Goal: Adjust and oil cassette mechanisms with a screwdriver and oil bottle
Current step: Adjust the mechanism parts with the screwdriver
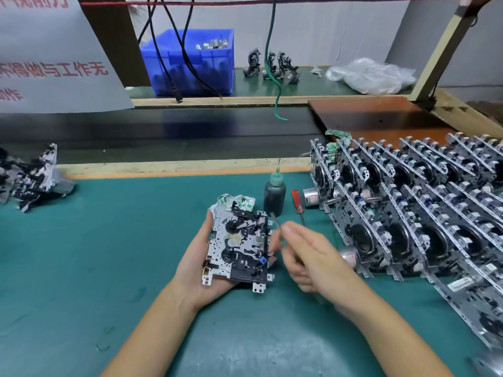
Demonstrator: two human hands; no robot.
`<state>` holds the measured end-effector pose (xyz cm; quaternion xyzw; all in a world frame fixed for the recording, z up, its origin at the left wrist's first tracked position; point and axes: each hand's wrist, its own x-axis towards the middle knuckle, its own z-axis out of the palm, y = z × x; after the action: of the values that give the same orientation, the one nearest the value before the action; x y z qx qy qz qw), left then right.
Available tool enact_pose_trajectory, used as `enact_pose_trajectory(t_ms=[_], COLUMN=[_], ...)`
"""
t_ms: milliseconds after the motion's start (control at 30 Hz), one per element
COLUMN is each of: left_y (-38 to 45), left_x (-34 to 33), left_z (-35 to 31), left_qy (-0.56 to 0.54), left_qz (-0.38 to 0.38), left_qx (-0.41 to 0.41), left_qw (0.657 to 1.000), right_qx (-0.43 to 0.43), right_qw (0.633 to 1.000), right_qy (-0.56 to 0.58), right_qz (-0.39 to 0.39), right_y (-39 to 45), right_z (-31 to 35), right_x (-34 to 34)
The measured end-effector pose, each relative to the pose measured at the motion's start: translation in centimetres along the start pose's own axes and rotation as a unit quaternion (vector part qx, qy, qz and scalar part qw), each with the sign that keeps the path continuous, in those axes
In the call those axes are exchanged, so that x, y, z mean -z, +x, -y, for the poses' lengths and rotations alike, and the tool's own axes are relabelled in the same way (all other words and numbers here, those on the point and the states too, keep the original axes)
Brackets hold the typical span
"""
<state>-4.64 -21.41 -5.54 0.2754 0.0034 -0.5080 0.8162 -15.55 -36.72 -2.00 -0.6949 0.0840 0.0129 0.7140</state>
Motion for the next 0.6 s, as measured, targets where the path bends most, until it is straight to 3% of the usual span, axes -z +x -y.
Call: enact_pose_trajectory(t_ms=[100,233,600], left_y=[-0.01,-0.10,-0.06], left_x=[0.02,0.07,-0.01], left_z=[-0.11,-0.24,-0.36], left_qy=[0.025,0.055,0.073], left_qz=[-0.015,-0.013,-0.016], left_qx=[0.030,0.056,0.045], left_qw=[0.999,0.997,0.996], right_qx=[-0.072,-0.134,-0.139], right_qw=[0.994,0.988,0.983], right_qy=[0.018,-0.039,-0.078], right_qz=[0.080,0.069,0.091], right_y=[-0.12,-0.03,0.12], right_z=[0.30,0.41,0.16], right_x=[-0.27,-0.08,0.14])
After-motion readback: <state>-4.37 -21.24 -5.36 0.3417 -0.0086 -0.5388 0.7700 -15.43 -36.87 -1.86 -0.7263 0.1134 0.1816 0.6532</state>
